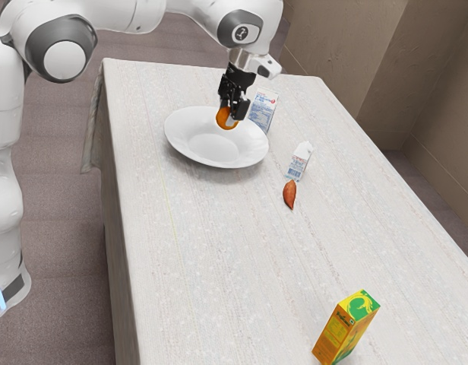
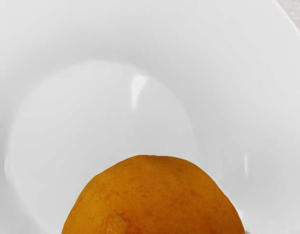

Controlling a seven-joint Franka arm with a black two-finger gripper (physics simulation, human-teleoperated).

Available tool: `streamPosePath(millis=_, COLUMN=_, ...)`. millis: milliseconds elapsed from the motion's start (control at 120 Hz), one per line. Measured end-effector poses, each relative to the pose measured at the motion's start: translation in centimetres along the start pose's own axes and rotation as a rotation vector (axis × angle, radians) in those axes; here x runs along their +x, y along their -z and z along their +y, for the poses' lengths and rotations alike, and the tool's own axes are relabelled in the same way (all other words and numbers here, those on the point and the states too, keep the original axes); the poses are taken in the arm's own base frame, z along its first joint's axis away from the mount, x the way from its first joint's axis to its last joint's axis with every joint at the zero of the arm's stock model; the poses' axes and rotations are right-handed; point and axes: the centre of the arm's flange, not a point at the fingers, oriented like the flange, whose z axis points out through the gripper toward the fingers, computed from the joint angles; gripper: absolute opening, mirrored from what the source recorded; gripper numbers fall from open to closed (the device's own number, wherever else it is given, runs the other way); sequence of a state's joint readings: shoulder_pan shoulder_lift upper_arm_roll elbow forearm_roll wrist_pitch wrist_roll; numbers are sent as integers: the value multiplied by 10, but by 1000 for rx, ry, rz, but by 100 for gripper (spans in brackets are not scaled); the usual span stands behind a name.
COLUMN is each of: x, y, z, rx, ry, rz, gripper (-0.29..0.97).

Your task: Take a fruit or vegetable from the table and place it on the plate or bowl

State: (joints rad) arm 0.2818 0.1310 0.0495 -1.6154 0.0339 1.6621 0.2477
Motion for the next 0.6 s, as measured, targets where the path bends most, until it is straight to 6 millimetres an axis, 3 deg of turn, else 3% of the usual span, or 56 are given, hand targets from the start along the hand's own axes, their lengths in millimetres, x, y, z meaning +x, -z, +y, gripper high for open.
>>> streamPosePath(millis=200, x=-1, y=1, z=0, rx=0, ry=-4, rz=-1, gripper=31)
streamPosePath(millis=283, x=-1, y=1, z=-1, rx=-2, ry=-12, rz=-2, gripper=48)
streamPosePath(millis=400, x=4, y=5, z=16, rx=13, ry=-47, rz=1, gripper=59)
streamPosePath(millis=483, x=12, y=23, z=48, rx=42, ry=-108, rz=34, gripper=63)
streamPosePath(millis=600, x=23, y=50, z=139, rx=116, ry=-262, rz=87, gripper=66)
